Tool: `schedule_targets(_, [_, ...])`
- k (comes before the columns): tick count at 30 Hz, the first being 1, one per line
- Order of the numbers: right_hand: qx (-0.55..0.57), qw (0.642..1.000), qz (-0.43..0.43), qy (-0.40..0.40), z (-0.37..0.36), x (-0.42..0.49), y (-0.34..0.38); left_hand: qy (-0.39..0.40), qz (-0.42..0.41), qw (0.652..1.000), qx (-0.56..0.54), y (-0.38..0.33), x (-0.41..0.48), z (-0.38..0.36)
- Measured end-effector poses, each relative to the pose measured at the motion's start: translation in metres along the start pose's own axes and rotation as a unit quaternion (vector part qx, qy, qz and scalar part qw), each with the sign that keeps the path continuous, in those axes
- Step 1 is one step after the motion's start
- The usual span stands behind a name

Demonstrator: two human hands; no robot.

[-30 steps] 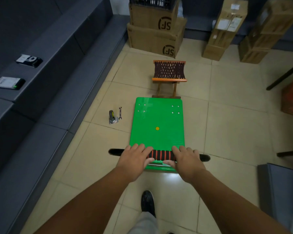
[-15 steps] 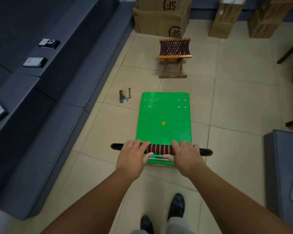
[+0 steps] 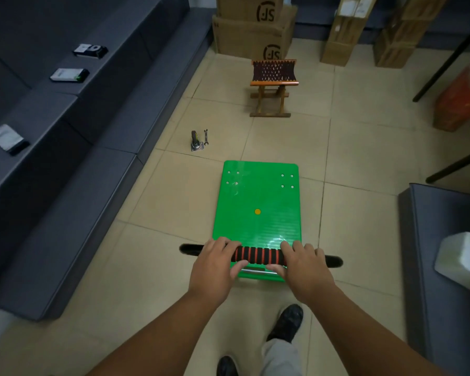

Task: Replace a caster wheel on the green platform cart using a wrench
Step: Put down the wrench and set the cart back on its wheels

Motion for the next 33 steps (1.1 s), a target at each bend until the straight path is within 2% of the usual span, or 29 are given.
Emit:
schedule_targets(7, [0.000, 1.000, -0.001, 0.019, -0.040, -0.085, 0.007, 0.034, 0.011, 0.999, 0.041, -0.019, -0.084, -0.020])
schedule_targets(18, [0.023, 0.999, 0.011, 0.041, -0.081, -0.178, 0.018, 0.002, 0.092, 0.995, 0.040, -0.057, -0.197, -0.029])
schedule_targets(27, [-0.003, 0.999, -0.006, 0.042, -0.091, -0.211, 0.026, 0.033, 0.073, 0.994, 0.072, -0.054, -0.226, -0.026])
schedule_targets(33, [-0.017, 1.000, -0.012, 0.021, -0.092, -0.218, 0.029, 0.035, 0.048, 0.997, 0.039, -0.047, -0.235, -0.035])
Point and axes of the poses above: each hand's wrist, its own x-axis towards the middle knuckle, its own z-axis out of the back of the hand, y = z × x, the point moved 5 cm from there along x, towards the middle knuckle, and after that the axes turned 6 degrees about -z, right-handed, at the moved point
